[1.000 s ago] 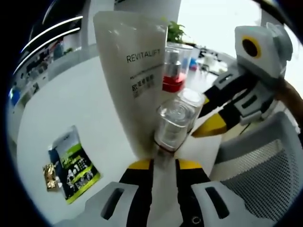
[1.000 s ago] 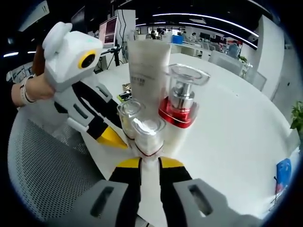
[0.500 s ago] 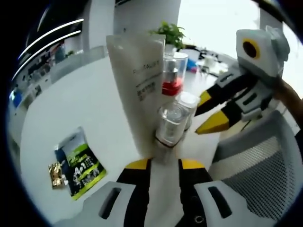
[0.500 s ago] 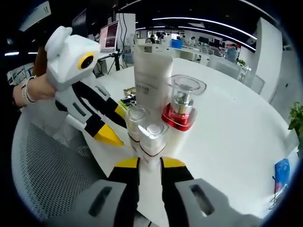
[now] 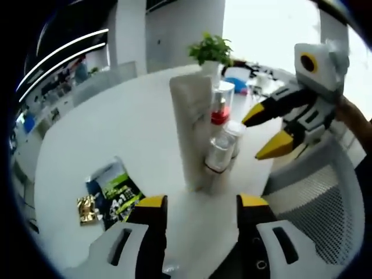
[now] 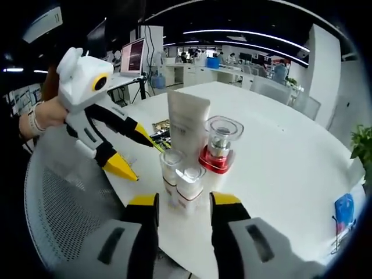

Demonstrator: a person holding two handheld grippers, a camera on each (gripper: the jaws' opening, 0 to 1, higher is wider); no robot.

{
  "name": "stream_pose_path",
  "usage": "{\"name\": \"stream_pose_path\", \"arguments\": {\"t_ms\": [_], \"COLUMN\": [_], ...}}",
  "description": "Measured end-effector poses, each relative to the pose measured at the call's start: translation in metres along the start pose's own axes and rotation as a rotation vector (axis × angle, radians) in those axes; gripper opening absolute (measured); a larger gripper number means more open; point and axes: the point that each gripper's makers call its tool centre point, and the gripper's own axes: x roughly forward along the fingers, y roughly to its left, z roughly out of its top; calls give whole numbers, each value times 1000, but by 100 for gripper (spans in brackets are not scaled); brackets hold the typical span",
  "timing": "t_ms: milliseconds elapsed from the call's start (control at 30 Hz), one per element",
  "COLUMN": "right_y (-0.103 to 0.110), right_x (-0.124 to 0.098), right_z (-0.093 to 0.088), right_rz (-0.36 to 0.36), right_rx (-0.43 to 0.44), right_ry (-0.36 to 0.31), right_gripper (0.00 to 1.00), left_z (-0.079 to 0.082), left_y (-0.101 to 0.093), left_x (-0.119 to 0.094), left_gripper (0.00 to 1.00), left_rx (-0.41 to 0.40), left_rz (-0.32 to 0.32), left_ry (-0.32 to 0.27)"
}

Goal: Arrange the skincare products in the storage area until every visible bottle or jar stands upright without overlapping.

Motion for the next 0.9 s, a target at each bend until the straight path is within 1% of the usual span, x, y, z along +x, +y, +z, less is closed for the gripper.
{"name": "stream_pose_path", "arguments": {"t_ms": [133, 267, 367, 500, 633, 700, 900], "right_y": [1, 1, 2, 2, 0, -1, -1], "right_x": [-2, -7, -11, -12, -17, -19, -23], "right_z": [3, 5, 9, 12, 16, 19, 26], "right_rz": [-6, -23, -25, -27, -52, -60, -66], "right_rx": [4, -1, 13, 36, 33, 36, 36], "right_ry": [-12, -17, -40, -61, -75, -81, -104], "right_gripper": [44, 50, 54, 67, 76, 83, 93], "left_z": [0, 1, 0, -1, -3, -3, -6], "left_y": [2, 8, 8, 8, 7, 7, 15], "left_x": [-9, -17, -24, -31, -39, -43, -56], "left_gripper": [53, 67, 72, 80, 85, 88, 96], "left_rx": [-2, 2, 17, 20, 19, 41, 8], "left_rz": [6, 41, 41, 47, 51, 55, 96], "left_ry": [-4, -4, -10, -14, -22, -34, -46]}}
